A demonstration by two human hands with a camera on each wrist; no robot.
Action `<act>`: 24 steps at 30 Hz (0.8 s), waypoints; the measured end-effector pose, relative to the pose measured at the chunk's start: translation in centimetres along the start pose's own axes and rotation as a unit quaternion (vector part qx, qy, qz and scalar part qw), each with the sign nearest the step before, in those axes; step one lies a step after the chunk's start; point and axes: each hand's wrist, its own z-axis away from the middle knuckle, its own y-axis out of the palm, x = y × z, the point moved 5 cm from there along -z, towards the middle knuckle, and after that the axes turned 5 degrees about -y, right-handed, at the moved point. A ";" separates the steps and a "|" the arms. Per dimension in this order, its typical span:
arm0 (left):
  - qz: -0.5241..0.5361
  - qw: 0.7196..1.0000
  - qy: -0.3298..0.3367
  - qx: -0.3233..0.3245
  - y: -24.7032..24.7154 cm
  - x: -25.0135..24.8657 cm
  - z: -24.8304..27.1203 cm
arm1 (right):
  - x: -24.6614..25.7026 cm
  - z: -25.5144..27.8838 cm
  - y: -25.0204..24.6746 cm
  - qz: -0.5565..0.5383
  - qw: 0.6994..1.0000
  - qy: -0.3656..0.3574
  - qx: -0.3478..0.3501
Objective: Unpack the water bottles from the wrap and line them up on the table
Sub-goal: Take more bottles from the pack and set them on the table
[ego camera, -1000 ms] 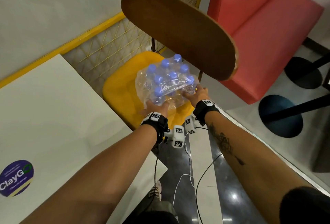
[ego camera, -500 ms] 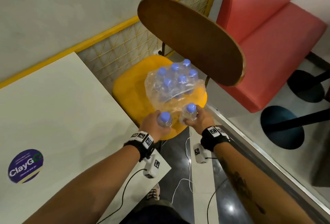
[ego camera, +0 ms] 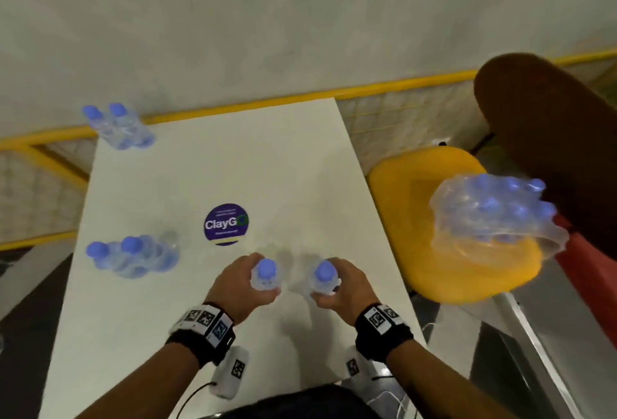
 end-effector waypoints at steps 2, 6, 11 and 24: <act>0.013 0.999 -0.029 -0.036 -3.0 4.0 2.0 | 3.3 -1.6 4.3 0.006 0.998 -0.021 0.053; 0.055 0.990 -0.094 -0.095 -8.3 11.5 5.5 | 9.1 -3.8 12.3 0.040 0.988 -0.071 0.131; 0.100 0.974 -0.150 -0.140 -13.8 18.3 7.9 | 15.0 -5.6 21.0 0.068 0.975 -0.108 0.181; 0.128 0.975 -0.145 -0.111 -17.8 24.8 6.3 | 19.7 -7.8 30.2 0.070 0.987 -0.065 0.130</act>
